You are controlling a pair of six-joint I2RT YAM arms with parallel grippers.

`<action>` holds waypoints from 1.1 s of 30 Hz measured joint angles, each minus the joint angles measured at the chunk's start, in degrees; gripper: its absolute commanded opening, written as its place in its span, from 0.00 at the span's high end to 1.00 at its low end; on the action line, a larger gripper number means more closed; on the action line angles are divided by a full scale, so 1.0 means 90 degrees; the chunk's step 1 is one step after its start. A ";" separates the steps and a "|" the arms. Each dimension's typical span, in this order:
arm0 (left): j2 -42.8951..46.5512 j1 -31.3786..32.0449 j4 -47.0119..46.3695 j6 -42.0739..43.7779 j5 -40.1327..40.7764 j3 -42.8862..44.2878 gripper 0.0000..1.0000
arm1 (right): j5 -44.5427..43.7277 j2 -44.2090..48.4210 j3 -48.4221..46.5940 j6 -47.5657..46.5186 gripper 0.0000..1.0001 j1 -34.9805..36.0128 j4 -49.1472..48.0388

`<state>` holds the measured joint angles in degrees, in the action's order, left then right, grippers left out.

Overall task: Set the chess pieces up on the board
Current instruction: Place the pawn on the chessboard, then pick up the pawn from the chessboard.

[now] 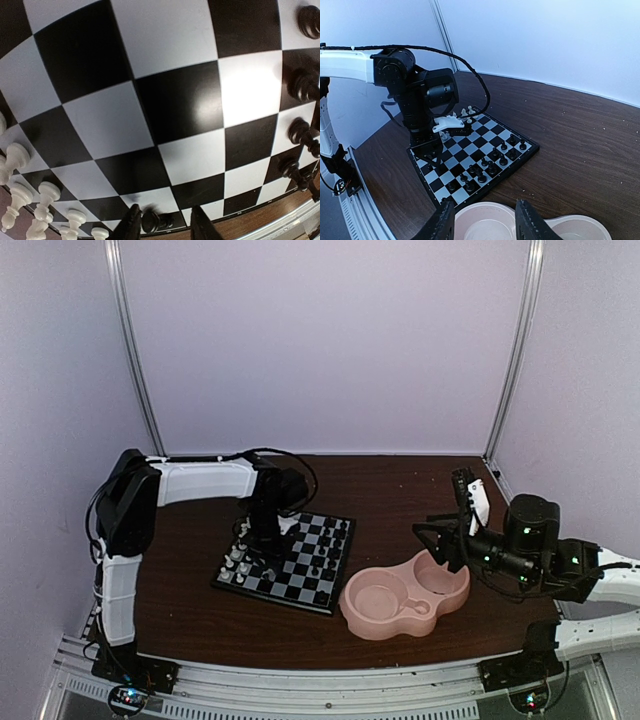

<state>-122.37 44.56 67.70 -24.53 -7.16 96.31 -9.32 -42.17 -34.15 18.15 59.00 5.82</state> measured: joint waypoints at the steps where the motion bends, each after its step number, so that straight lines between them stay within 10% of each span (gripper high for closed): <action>1: 0.0119 0.0000 -0.0100 -0.0051 0.0022 -0.0165 0.58 | 0.0000 -0.0012 0.0000 0.0000 0.56 0.0000 0.0000; 18: 0.4138 0.1273 -0.2543 -0.0809 0.2004 -0.3750 0.57 | 0.0197 -0.0668 -0.0073 0.0058 0.55 0.0000 -0.0005; 33: 0.5634 0.1348 -0.4711 0.1287 0.2040 -0.5829 0.42 | 0.0823 -0.1736 -0.0580 0.0350 0.55 0.0019 -0.0148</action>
<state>-71.66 56.69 25.30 -12.95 11.20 43.86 -1.91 -57.80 -39.38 21.30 59.18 4.49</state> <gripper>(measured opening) 0.577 0.446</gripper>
